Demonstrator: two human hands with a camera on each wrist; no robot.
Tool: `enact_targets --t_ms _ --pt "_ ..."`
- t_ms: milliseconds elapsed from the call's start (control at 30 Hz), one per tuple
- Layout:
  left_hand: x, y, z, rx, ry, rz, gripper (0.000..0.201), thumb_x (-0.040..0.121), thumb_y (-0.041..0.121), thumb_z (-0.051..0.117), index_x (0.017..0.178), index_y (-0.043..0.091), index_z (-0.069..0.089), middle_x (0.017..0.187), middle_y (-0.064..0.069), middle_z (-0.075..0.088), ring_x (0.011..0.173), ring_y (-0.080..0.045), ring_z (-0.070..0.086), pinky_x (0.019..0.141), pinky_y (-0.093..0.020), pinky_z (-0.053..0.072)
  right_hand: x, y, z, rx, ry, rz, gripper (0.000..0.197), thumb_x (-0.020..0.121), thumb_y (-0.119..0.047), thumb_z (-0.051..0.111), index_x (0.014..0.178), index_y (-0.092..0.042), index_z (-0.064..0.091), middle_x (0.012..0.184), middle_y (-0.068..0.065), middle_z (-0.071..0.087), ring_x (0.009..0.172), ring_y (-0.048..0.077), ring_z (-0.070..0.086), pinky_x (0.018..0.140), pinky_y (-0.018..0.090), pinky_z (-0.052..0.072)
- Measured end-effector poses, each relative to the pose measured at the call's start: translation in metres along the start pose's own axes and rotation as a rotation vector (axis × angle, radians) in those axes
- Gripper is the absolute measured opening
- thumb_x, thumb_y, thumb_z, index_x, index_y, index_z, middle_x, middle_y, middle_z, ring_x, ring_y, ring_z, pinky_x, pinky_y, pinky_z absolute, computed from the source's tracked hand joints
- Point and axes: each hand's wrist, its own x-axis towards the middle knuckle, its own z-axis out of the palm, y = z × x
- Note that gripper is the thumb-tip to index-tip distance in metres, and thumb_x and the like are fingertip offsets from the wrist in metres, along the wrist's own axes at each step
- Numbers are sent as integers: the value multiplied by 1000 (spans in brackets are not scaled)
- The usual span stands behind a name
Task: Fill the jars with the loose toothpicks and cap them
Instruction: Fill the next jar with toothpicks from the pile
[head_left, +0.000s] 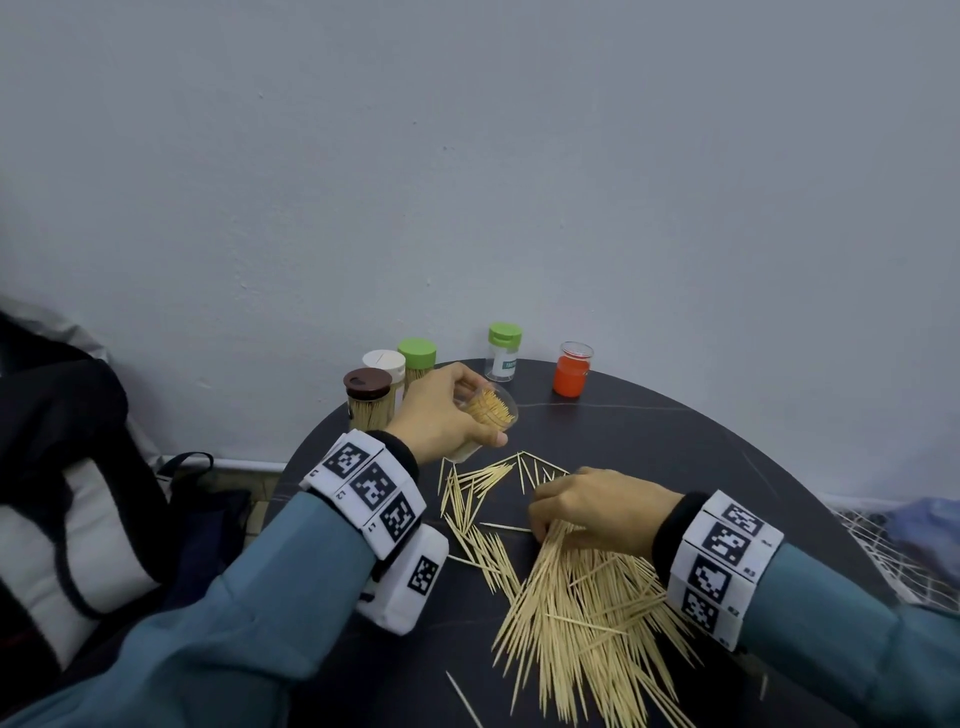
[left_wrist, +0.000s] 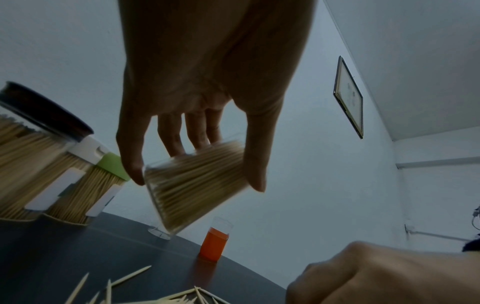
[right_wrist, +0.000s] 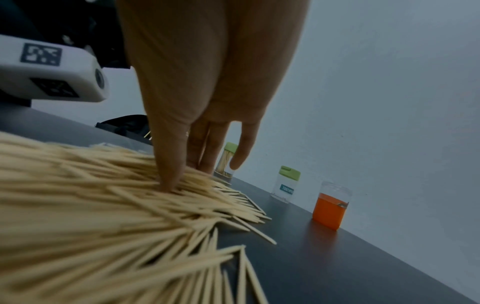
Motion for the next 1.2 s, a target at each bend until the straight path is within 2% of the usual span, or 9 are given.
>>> enact_targets --t_ms 367,533,667,767,867,967,1033,1100,1200 --pt "0 0 0 -3 8 0 56 62 12 86 110 13 57 107 0 57 101 -15 53 88 -27 44 0 1 5 -72 135 -32 28 93 -14 53 120 -18 55 119 -1 59 111 19 56 88 33 47" --pt "1 1 0 -2 6 -4 58 63 13 86 113 11 57 111 -1 58 101 -14 52 88 -25 43 0 4 5 -51 124 42 32 94 -12 52 125 -16 51 114 6 63 107 24 60 87 38 50" --pt "1 1 0 -3 6 -5 58 63 13 86 113 11 57 109 0 57 100 -13 51 86 -23 41 1 6 3 1 154 85 26 96 -16 48 122 -12 52 108 9 65 101 24 61 82 31 48" --pt "1 0 0 -11 8 -4 57 63 12 86 113 11 57 108 0 57 100 -13 51 84 -22 39 0 9 1 73 196 121 22 98 -23 44 111 -10 54 98 9 64 87 23 59 69 23 36" --pt "2 0 0 -16 10 -3 57 64 12 85 113 11 57 108 1 56 101 -13 51 84 -22 39 0 16 2 203 239 168 20 98 -24 45 101 -7 55 78 4 55 67 17 47 63 19 31" --pt "2 0 0 -20 5 -7 57 63 11 85 112 11 56 108 1 57 101 -13 51 85 -23 40 -3 26 3 452 415 226 14 96 -21 50 93 -9 57 70 -7 54 60 8 49 58 14 37" --pt "2 -1 1 -15 2 -11 56 62 12 86 111 13 57 109 0 58 100 -13 52 87 -26 43 -5 30 3 622 562 266 12 94 -20 52 93 -9 58 80 -1 67 70 11 62 65 17 47" --pt "2 -1 3 -13 -10 -12 56 62 13 86 111 13 57 110 -1 59 100 -13 53 85 -25 43 -6 31 -1 805 702 294 11 93 -15 53 95 -7 59 89 6 71 79 9 68 70 20 54" --pt "2 -2 7 -14 -51 -27 55 64 13 85 111 14 56 107 2 57 101 -13 52 81 -22 40 -1 30 -13 1080 883 309 13 94 -8 50 101 0 57 88 10 70 72 1 68 63 14 53"
